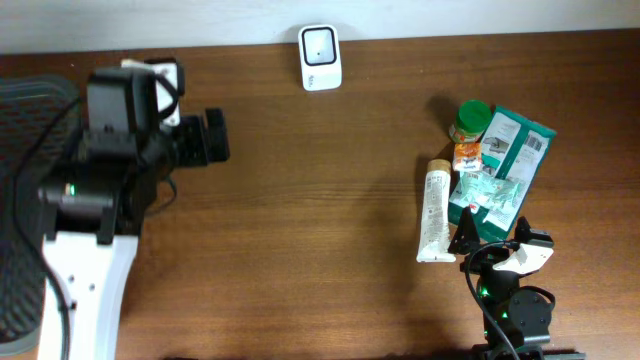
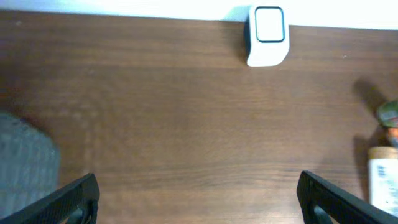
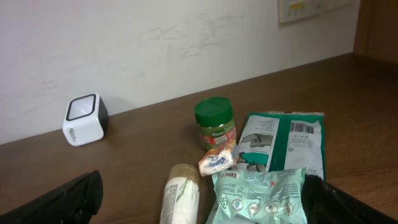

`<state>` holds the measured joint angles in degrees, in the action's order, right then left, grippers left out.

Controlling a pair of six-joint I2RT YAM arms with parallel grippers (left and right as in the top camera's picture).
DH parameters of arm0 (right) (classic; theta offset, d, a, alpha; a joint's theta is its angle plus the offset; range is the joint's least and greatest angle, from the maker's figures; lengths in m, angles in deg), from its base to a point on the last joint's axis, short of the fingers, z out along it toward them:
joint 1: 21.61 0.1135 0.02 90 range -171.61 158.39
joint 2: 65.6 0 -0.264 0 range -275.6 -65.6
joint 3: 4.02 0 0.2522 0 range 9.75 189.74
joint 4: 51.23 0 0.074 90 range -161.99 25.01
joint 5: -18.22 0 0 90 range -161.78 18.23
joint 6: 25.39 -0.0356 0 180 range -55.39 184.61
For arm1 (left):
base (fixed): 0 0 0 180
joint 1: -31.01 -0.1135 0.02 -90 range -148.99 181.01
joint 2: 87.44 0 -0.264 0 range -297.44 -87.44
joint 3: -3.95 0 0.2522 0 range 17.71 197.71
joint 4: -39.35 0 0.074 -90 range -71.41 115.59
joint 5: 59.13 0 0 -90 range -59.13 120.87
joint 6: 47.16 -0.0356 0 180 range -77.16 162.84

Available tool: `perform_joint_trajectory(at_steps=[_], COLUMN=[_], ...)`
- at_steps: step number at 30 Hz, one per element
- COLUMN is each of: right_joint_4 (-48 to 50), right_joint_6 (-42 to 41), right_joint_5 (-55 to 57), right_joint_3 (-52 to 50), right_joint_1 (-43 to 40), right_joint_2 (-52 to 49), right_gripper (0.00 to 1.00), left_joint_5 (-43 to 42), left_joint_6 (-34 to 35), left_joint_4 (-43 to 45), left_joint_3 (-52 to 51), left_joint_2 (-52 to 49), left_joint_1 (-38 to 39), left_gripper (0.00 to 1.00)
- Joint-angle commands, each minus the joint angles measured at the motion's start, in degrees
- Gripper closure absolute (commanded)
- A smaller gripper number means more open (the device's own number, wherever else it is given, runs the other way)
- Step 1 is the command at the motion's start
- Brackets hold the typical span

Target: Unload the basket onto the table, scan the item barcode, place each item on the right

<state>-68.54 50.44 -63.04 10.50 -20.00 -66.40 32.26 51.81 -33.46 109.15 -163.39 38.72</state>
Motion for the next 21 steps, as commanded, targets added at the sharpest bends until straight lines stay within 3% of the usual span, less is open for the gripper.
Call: perform_joint_trajectory(at_steps=[1, 5, 12, 21], right_joint_4=[-0.3, -0.3, -0.3, -0.3], right_joint_6=[0.2, 0.2, 0.2, 0.2], right_joint_5=[-0.3, -0.3, -0.3, -0.3], right_joint_3=[-0.4, -0.4, -0.4, -0.4], right_joint_1=[0.3, 0.3, 0.3, 0.3], right_joint_2=[0.6, 0.6, 0.6, 0.6], right_gripper=[0.02, 0.02, 0.02, 0.02], left_joint_5=[4.9, 3.6, -4.2, -4.2], left_joint_6=[-0.9, -4.1, -16.3, -21.2], left_joint_4=[7.8, 19.9, 45.2, 62.7], left_joint_3=[-9.2, -19.1, -39.7, -62.1], left_joint_2=[8.7, 15.8, 29.2, 43.9], left_joint_1=[-0.5, -0.9, -0.9, -4.3], left_gripper=[0.01, 0.01, 0.01, 0.01])
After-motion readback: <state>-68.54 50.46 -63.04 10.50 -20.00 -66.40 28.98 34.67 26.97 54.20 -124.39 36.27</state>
